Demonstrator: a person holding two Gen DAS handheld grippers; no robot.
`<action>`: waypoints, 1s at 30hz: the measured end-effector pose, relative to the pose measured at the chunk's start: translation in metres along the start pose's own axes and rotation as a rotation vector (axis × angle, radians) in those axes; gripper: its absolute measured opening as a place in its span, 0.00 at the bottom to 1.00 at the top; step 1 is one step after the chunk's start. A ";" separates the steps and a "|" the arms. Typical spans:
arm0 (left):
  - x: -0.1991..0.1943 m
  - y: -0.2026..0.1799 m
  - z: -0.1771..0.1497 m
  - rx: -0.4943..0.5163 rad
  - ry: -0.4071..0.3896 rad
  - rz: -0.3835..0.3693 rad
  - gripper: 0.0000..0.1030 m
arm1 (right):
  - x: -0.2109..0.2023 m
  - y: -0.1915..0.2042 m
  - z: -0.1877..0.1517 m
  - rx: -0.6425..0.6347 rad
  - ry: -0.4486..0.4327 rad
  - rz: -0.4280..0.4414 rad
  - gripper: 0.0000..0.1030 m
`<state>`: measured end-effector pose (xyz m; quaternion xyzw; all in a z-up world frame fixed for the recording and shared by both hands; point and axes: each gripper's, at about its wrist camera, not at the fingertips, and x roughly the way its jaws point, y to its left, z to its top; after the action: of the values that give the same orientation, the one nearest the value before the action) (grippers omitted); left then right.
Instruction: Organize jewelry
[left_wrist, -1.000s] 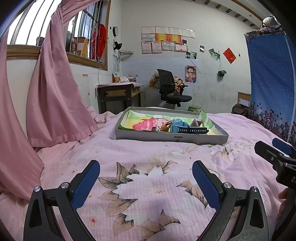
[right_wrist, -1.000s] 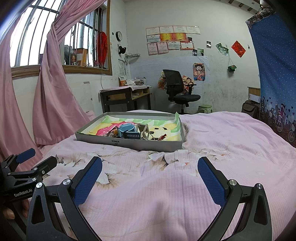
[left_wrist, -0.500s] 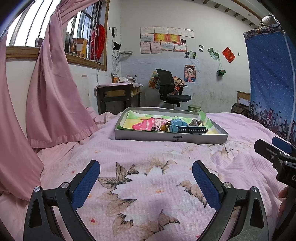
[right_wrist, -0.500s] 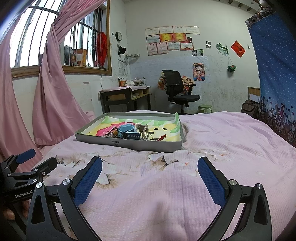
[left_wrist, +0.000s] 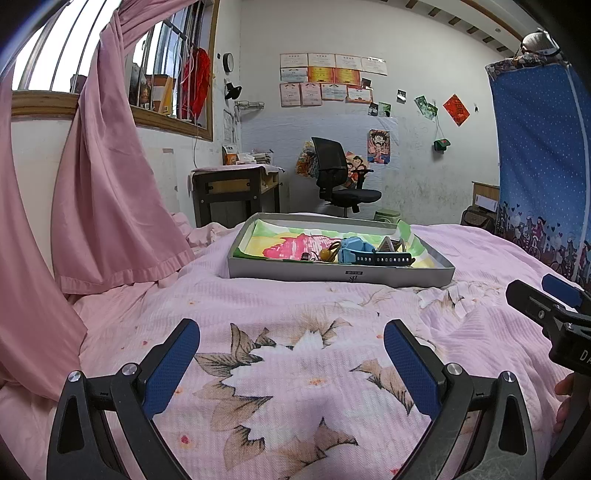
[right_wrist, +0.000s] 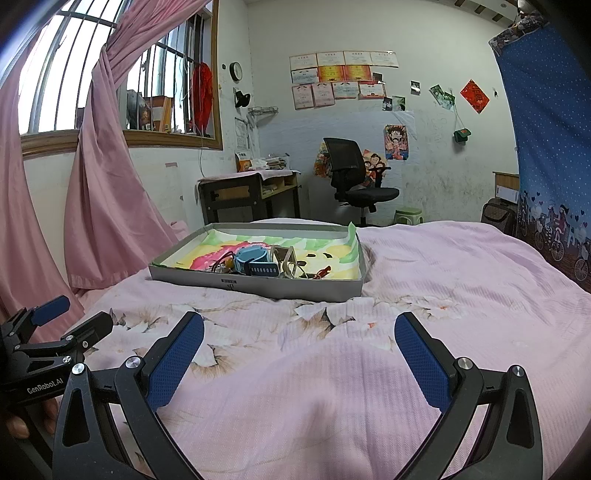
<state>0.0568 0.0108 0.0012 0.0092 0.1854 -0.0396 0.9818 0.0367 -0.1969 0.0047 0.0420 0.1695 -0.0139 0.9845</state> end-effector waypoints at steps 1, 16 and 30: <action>0.000 0.000 0.000 0.000 0.000 0.000 0.98 | 0.000 0.000 0.000 0.000 0.001 0.000 0.99; 0.000 0.008 0.002 -0.007 0.025 0.030 0.98 | 0.000 0.000 0.000 0.001 0.001 0.000 0.99; 0.001 0.003 0.003 0.002 0.026 0.030 0.98 | 0.000 0.000 0.000 0.002 0.001 0.001 0.99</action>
<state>0.0595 0.0133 0.0040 0.0137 0.1980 -0.0250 0.9798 0.0369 -0.1968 0.0045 0.0430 0.1700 -0.0136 0.9844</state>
